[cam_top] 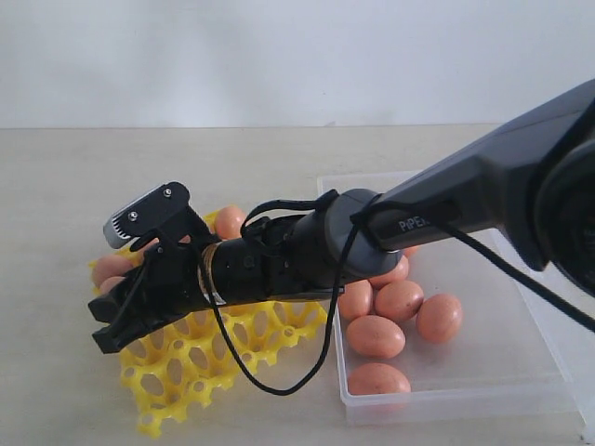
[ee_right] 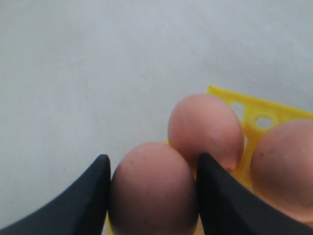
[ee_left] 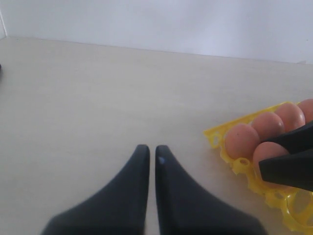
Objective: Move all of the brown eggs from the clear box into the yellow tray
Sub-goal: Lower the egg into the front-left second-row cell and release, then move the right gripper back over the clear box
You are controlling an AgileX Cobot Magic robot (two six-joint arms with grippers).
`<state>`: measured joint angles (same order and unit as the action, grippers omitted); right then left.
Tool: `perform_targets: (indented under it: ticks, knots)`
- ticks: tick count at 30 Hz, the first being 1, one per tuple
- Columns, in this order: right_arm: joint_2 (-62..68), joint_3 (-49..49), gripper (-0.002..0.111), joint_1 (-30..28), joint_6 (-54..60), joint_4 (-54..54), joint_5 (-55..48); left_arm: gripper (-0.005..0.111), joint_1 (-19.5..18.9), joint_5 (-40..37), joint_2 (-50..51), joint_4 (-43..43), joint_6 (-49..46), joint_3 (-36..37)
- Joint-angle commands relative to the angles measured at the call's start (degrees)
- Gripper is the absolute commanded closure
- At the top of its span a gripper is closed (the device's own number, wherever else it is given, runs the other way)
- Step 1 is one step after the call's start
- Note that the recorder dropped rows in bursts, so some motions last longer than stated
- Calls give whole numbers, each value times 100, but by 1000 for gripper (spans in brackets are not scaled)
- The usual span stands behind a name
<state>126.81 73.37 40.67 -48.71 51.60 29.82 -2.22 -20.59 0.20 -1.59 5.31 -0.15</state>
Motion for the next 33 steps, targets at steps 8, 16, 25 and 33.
perform_targets:
  ticks: [8, 16, 25, 33]
  knots:
    - [-7, -4, 54, -8, 21, 7, 277, 103, -18, 23, -20, 12, -27, 15]
    - [-483, -4, 54, -8, 32, 7, 205, 103, -18, 23, -20, 12, -27, 15]
    - [-2230, -4, 108, -8, -1044, 395, -3308, 103, -18, 23, -20, 12, -27, 15]
    - [-3224, -4, 108, -8, 947, 164, -8864, 103, -18, 23, -20, 12, -27, 15]
